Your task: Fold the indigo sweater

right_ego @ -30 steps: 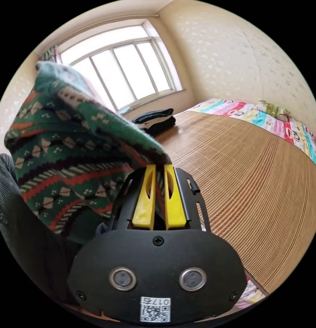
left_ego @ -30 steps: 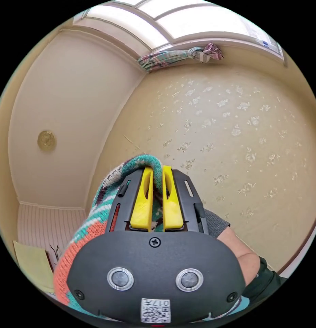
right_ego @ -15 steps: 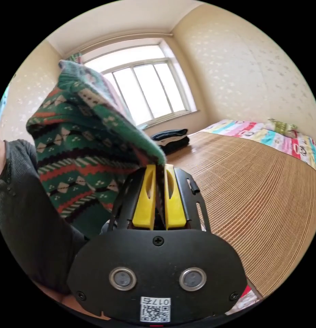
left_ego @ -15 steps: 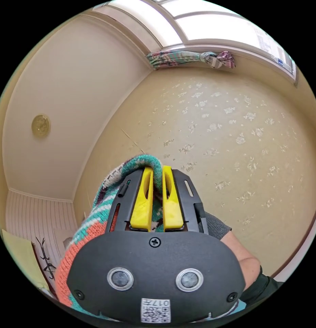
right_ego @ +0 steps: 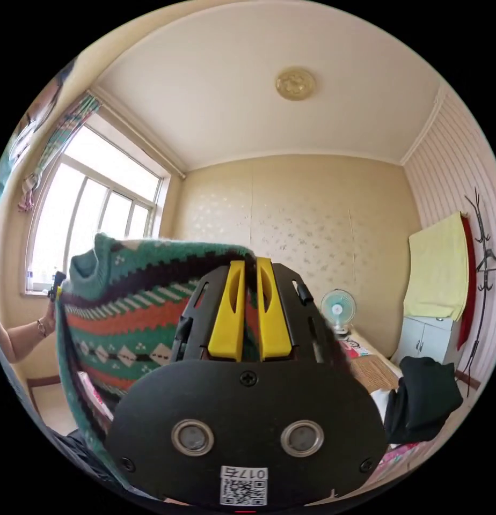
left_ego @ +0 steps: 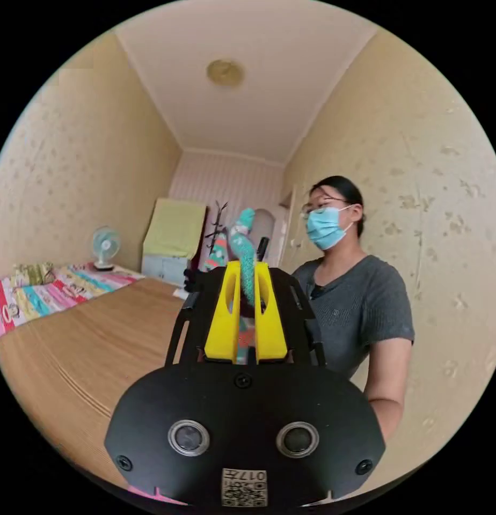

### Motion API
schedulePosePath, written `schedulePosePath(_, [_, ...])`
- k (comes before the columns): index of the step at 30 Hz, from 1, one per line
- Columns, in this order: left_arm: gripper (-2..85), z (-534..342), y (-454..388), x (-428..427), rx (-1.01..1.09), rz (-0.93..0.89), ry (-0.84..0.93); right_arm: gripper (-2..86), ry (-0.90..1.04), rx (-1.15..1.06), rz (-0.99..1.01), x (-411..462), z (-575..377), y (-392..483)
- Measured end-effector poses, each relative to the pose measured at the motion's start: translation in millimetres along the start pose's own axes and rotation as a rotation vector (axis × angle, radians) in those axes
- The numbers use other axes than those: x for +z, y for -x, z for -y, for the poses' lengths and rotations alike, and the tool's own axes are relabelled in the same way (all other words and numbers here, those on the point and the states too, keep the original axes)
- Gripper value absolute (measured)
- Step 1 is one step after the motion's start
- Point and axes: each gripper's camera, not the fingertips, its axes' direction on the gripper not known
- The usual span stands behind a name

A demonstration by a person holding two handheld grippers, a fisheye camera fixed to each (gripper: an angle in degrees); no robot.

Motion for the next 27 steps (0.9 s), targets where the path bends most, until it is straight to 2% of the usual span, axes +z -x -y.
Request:
schedulePosePath(2, [4.1,3.9,-2.1,19.4,-0.014,0.031,0.032,3.4,-0.035,0.006,-0.031,-9.8,10.8,-0.4])
schedulePosePath(5, [4.0,32.9,-4.2,34.8,0.074,0.020,-0.054,3.5,-0.055,-0.026,-0.101,-9.9,31.1,-5.3])
schedulePosePath(8, [4.0,86.1,29.4,48.0,0.063,0.157,-0.041,3.8,0.043,-0.040,-0.053,35.6,54.7,-32.9])
schedulePosePath(10, [4.2,121.8,75.0,59.6,-0.011,0.256,0.035,4.3,0.187,-0.042,-0.110,109.6,62.5,-63.2])
schedulePosePath(14, [5.9,173.6,248.4,105.8,-0.395,0.654,0.359,6.0,0.520,-0.050,-0.165,271.4,26.2,-111.3])
schedulePosePath(15, [6.3,172.1,288.5,114.7,-0.515,0.782,0.413,6.9,0.693,-0.038,-0.175,321.9,-1.6,-121.6])
schedulePosePath(16, [6.3,168.5,300.7,116.7,-0.567,0.875,0.413,7.4,0.836,0.000,-0.204,355.7,-31.6,-124.8])
schedulePosePath(17, [6.6,156.2,310.4,120.8,-0.637,1.032,0.345,7.7,0.871,0.012,-0.209,364.7,-45.8,-122.0])
schedulePosePath(18, [7.1,139.3,310.4,130.8,-0.647,1.073,0.254,8.2,0.900,0.014,-0.176,372.4,-72.7,-108.6])
schedulePosePath(20, [7.4,101.6,313.8,163.8,-0.626,0.995,0.226,9.3,0.922,-0.006,-0.086,373.0,-114.7,-78.8])
schedulePosePath(24, [8.2,-34.1,332.8,272.4,-0.738,0.837,0.558,11.5,1.180,-0.016,0.058,375.2,-250.7,-3.4])
schedulePosePath(27, [7.8,-118.2,326.0,310.1,-0.793,0.857,0.688,12.6,1.347,0.002,-0.030,366.3,-337.9,25.1])
